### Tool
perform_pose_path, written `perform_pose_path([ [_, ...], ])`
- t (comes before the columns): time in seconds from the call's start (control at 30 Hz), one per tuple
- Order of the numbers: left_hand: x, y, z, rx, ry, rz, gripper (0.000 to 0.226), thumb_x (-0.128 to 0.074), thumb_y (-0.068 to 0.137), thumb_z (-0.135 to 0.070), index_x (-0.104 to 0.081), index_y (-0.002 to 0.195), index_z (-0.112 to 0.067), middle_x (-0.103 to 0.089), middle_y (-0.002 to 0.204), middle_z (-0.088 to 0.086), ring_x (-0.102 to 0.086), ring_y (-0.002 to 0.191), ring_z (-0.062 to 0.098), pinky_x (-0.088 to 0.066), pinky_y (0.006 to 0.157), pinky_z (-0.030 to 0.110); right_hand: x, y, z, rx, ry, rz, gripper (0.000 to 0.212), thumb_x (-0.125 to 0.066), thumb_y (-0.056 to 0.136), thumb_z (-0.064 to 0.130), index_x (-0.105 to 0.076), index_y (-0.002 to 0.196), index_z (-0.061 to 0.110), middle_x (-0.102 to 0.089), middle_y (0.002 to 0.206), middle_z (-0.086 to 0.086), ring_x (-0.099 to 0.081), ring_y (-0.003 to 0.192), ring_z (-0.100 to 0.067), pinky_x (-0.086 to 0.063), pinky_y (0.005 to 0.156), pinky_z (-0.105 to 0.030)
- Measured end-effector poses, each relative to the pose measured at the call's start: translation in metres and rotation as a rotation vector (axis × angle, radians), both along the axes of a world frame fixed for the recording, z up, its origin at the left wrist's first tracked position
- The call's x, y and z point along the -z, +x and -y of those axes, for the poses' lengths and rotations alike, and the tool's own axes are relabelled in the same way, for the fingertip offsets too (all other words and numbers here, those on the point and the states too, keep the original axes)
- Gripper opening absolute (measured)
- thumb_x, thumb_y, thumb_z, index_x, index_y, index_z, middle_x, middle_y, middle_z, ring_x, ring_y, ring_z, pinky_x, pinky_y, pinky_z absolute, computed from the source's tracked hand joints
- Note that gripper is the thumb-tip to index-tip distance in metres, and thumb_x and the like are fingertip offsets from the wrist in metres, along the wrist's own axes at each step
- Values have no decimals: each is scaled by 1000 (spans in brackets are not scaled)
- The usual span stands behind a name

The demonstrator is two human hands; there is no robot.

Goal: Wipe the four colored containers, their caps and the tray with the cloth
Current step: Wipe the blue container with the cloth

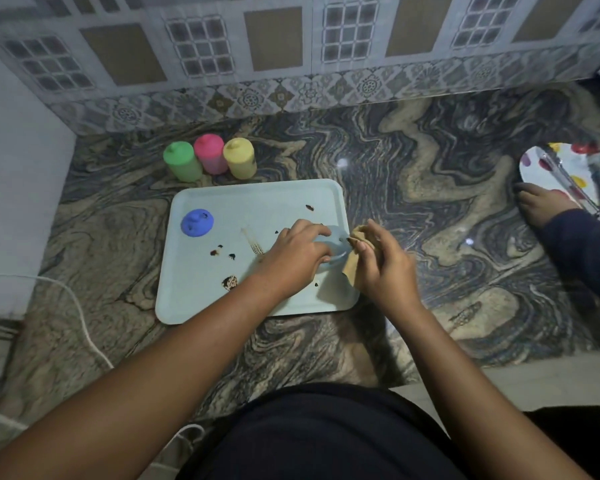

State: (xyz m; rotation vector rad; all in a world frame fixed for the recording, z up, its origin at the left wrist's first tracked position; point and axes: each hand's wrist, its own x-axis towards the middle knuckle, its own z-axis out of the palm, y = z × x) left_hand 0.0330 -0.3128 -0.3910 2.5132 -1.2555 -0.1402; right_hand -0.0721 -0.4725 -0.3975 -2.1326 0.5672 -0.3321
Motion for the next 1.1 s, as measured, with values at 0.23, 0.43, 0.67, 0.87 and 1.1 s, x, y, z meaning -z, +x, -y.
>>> perform_pose_path([
  [0.23,-46,20,-22,-139,-242,-234,9,-60,94,-12,-68,95,-15,-70,100,-3,-59,100,16,-47,88,27,-17,12,-5,138,410,130,33,-59,98,46,-66,122,24,-75,108,2,-72,95,-20,-60,87,-54],
  [0.43,-122,27,-53,-280,-516,-265,6,-67,93,-16,-72,95,-18,-72,91,-10,-65,90,-1,-48,77,12,-64,33,-41,65,529,342,26,-68,100,26,-73,125,21,-78,105,-13,-71,88,-32,-60,83,-62],
  [0.67,-161,37,-81,-336,-627,-244,10,-71,91,-20,-77,96,-25,-71,85,-20,-68,78,-2,-59,76,33,-110,43,-70,-102,599,467,41,-62,100,4,-58,140,0,-70,132,-9,-67,123,-18,-56,103,-34],
  [0.87,-200,48,-101,-268,-606,-231,9,-71,90,-20,-77,91,-27,-76,90,-12,-72,84,5,-60,81,43,-137,59,-81,-109,646,521,39,-62,99,1,-59,138,7,-77,117,-10,-73,112,-24,-59,99,-40],
  [1.1,-209,51,-93,-320,-614,-196,9,-73,89,-28,-78,95,-23,-76,87,-10,-72,80,8,-61,74,40,-141,56,-91,-249,590,539,79,-84,83,13,-45,152,18,-70,129,-15,-72,101,-27,-61,88,-52],
])
